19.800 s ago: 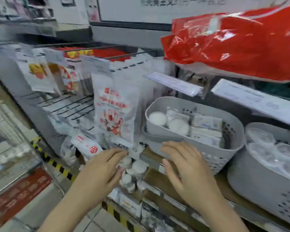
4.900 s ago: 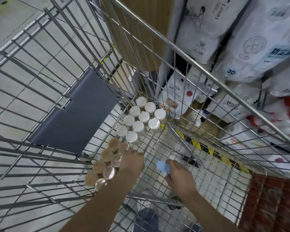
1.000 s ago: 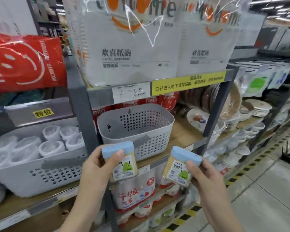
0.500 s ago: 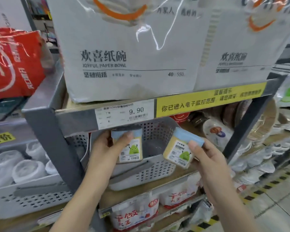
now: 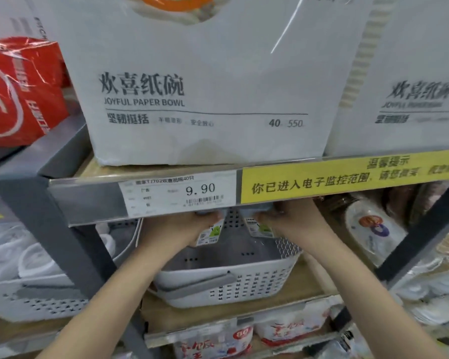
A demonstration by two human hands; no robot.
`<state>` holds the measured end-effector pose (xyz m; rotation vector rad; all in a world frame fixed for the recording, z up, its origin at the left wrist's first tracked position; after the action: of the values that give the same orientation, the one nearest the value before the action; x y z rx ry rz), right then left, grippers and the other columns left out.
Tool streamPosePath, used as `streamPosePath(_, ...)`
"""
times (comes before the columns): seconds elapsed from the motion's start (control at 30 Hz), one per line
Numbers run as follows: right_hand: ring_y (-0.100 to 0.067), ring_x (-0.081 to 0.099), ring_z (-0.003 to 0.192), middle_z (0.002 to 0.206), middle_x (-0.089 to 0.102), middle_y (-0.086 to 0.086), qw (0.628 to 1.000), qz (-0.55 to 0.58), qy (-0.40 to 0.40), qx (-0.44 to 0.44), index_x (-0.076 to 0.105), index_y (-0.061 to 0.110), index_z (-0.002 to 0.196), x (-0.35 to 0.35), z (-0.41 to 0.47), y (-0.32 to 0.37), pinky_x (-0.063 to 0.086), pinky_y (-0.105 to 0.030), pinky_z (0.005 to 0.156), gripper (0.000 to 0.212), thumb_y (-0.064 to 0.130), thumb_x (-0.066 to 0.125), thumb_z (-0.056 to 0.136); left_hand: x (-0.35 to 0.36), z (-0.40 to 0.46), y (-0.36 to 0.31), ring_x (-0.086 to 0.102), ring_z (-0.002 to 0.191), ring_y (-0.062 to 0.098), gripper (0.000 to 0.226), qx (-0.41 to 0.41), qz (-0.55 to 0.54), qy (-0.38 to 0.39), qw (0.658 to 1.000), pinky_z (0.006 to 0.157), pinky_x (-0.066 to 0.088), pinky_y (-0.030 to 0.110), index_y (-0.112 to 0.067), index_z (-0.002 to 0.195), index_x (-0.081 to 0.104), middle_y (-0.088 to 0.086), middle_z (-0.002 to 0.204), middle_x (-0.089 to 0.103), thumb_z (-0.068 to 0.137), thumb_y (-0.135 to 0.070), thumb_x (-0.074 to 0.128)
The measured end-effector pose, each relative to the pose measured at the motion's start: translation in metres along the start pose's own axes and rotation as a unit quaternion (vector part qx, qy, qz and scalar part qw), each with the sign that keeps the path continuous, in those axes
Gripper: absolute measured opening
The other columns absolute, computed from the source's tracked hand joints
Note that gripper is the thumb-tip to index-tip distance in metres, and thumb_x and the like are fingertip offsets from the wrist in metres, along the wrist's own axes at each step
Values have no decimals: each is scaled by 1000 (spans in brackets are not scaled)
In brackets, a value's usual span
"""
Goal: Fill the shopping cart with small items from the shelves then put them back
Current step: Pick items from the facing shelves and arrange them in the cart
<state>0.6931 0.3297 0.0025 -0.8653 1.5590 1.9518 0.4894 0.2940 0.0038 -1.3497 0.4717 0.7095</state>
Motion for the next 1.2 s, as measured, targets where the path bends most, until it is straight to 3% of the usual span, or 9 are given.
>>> streamPosePath(0.1,-20,60,103,113,63,0,995,-87,46,5,57,21,117,12,10,0,52,-38,87,43,32,69,78,22,12,6,49,122,18,52,-79,35,76,993,90,32,20,-24,131,51,-2,134,53,84,-35,69)
streamPosePath(0.33,-17,50,107,126,52,-3,958,-197,206,22,44,16,132,25,14,11,36,-21,66,50,23,65,87,69,44,22,58,101,24,47,-110,172,212,956,84,49,32,-11,124,51,10,114,59,82,-24,67)
streamPosePath(0.47,-22,47,123,135,49,-8,949,-222,223,12,38,10,139,37,25,8,38,-24,84,62,13,67,85,84,56,25,57,107,25,49,-119,220,241,938,92,48,34,-9,127,49,11,121,57,83,-23,67)
streamPosePath(0.53,-24,45,128,141,45,-10,932,-254,258,29,35,7,143,47,28,3,40,-27,95,65,13,67,86,89,60,28,59,97,23,37,-125,225,247,934,81,50,32,-11,115,55,8,108,60,83,-24,67)
streamPosePath(0.6,-26,50,124,143,44,-11,911,-277,299,67,32,6,145,58,30,-9,46,-30,98,71,14,69,85,94,61,33,59,85,20,26,-128,243,250,928,68,47,29,-14,99,58,5,94,60,78,-26,69)
streamPosePath(0.73,-34,66,96,136,49,-16,890,-252,356,130,29,5,146,76,35,-29,59,-45,77,87,7,79,74,100,60,39,63,81,22,27,-129,258,259,922,66,49,28,-14,86,65,4,88,65,67,-30,74)
streamPosePath(0.93,-33,70,89,122,61,-16,866,-239,411,153,43,1,133,87,34,-39,57,-49,80,80,18,86,68,112,51,36,60,66,18,37,-176,129,308,926,45,50,21,-5,109,58,8,89,61,81,-23,74)
streamPosePath(1.1,-33,69,91,116,64,-16,895,-239,353,129,51,1,125,82,49,-37,58,-45,80,62,13,82,73,117,47,37,60,64,17,46,-211,18,322,923,49,54,21,-6,122,51,7,84,59,84,-21,71)
streamPosePath(1.2,-34,68,97,129,56,-16,889,-188,390,153,41,2,136,83,50,-40,56,-48,85,71,10,79,76,121,46,39,61,65,17,48,-214,-16,327,920,51,55,21,-5,124,51,6,81,59,84,-23,71)
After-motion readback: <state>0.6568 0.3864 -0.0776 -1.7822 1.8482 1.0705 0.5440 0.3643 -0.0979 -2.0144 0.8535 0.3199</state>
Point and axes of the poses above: each hand's wrist, its own z-axis towards the middle knuckle, its own x-axis out of the palm, y = z × x, the point moved 6 cm from there along z, towards the middle knuckle
